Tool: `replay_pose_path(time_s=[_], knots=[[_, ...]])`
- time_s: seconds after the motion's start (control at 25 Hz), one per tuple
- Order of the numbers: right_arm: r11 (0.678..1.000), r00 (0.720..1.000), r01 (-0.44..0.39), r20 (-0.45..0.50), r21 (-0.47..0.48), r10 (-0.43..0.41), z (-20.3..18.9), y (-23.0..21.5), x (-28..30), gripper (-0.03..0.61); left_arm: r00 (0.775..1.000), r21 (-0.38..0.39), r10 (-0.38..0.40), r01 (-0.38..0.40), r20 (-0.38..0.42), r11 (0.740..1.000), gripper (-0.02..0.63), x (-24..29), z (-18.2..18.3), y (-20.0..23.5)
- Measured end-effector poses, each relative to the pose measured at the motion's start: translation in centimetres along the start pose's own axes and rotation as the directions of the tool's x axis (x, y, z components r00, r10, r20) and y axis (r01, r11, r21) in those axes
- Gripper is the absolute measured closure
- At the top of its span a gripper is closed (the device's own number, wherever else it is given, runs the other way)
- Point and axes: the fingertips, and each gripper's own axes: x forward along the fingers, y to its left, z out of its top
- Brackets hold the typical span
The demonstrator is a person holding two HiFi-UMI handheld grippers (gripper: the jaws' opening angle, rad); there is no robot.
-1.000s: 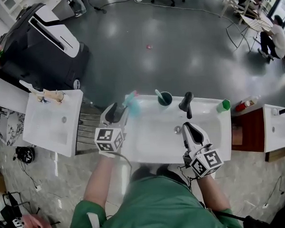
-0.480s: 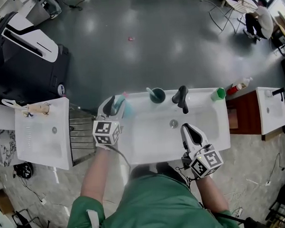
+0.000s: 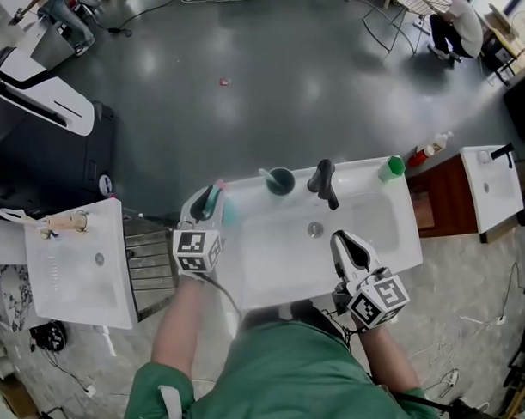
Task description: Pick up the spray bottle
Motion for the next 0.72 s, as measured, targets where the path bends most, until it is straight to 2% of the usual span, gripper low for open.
replay_pose_path(time_s=[0.16,0.72], knots=[[1.0,1.0,0.007,-0.006,0.008,-0.007,-0.1,0.2,-0.4,0.566,1.0,0.012,0.008,-0.008,0.007,1.0,0.551,0.1,0.2,-0.1],[1.0,1.0,0.002,-0.01,0.004,-0.002,0.1,0.9,-1.1,0.566,0.999,0.011,0.027,-0.028,0.031,1.0,0.551,-0.8,1.1,-0.2]])
